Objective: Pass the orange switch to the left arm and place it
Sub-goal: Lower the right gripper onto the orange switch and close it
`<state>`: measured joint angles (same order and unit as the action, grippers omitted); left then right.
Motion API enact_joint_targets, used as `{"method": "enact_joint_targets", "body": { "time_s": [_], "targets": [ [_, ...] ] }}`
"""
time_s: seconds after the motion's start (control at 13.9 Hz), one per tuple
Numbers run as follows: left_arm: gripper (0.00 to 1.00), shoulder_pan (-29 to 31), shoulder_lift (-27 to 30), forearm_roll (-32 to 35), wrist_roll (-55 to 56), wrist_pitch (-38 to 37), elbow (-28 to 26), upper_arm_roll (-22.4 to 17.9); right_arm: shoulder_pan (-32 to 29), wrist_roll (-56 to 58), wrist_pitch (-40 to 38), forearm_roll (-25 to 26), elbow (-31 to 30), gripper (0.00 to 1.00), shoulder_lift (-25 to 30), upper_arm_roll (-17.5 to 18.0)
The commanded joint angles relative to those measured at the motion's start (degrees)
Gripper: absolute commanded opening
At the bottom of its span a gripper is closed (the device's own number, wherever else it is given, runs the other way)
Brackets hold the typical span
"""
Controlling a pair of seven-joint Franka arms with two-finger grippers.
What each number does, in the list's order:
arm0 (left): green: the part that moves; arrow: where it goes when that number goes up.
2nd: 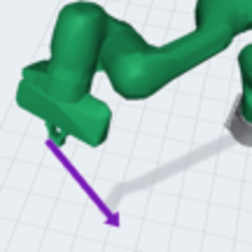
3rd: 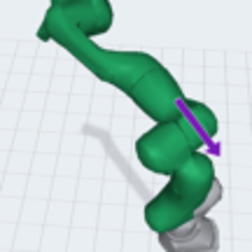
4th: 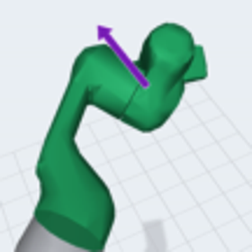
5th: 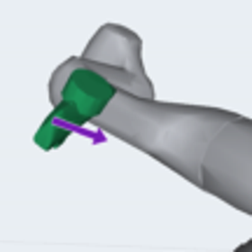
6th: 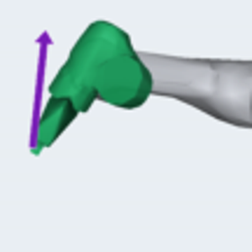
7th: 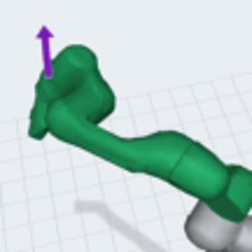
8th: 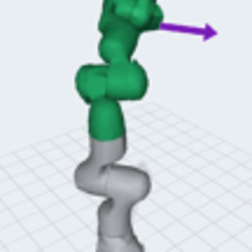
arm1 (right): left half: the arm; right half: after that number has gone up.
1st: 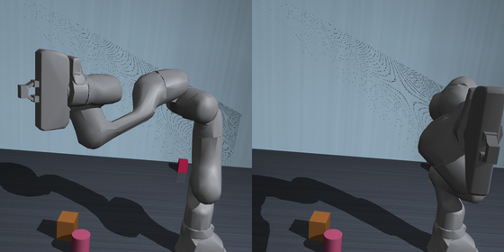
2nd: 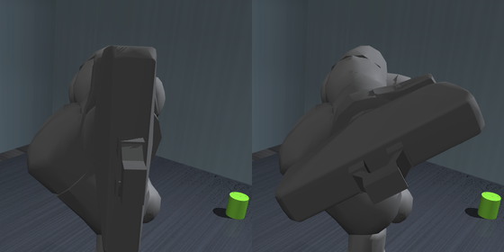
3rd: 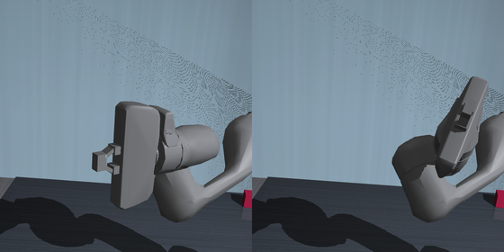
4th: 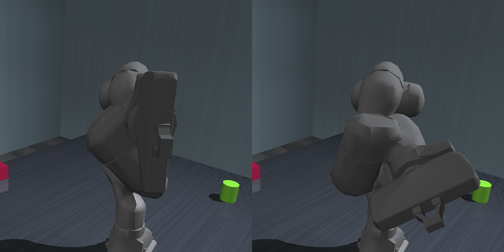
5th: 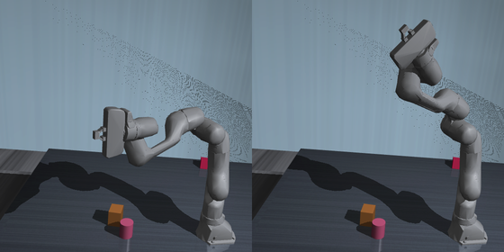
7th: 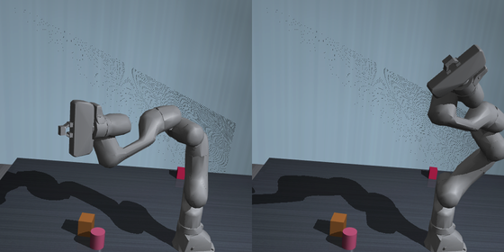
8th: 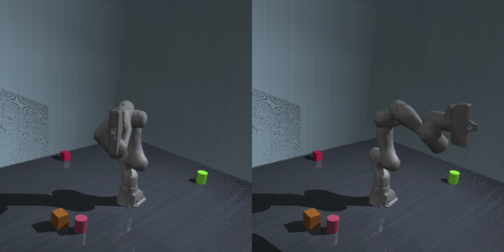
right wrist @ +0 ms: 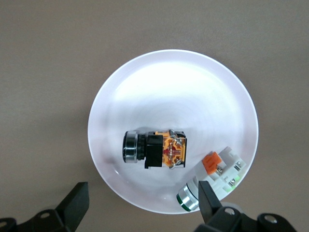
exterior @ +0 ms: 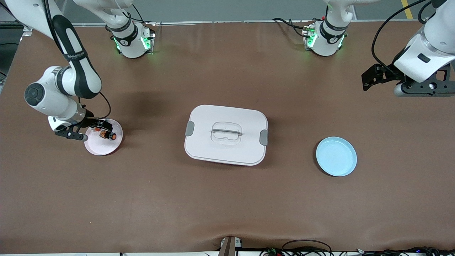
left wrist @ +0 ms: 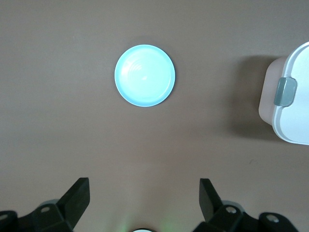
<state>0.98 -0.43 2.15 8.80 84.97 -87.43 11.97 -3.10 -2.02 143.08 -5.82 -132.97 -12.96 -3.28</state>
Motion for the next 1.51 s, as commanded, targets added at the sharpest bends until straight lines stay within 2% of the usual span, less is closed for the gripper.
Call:
{"method": "enact_joint_targets", "body": {
  "time_s": [0.0,0.43,1.08,1.15,1.22,1.37,1.44],
  "targets": [
    [1.0,0.16,-0.36,-0.13,-0.1,-1.04,0.94,0.34,-0.68,-0.27,0.18,-1.21,1.4,1.0,-1.81,0.47],
    [1.0,0.16,-0.36,-0.04,-0.1,-1.04,0.94,0.34,-0.94,-0.27,2.02,-1.03,4.91,1.0,-7.51,0.47],
    [1.0,0.42,-0.27,-0.04,-0.45,-1.04,1.03,0.34,-0.76,-0.27,7.83,-1.12,5.27,1.0,-12.36,0.47],
    [1.0,0.51,-0.27,-0.04,-0.45,-1.04,1.03,0.34,-0.68,-0.27,7.83,-1.21,5.09,0.88,-12.36,0.47],
    [1.0,0.51,-0.27,-0.04,-0.45,-1.04,1.03,0.34,-0.68,-0.27,7.83,-1.21,5.09,0.69,-12.36,0.55],
    [1.0,0.51,-0.27,-0.04,-0.45,-1.04,1.03,0.34,-0.68,0.34,7.83,-1.12,5.09,0.4,-12.27,0.47],
    [1.0,0.6,-0.27,-0.04,-0.54,-1.04,1.03,0.34,-0.68,0.61,7.74,-1.12,5.09,0.3,-12.27,0.47]
  ]
}}
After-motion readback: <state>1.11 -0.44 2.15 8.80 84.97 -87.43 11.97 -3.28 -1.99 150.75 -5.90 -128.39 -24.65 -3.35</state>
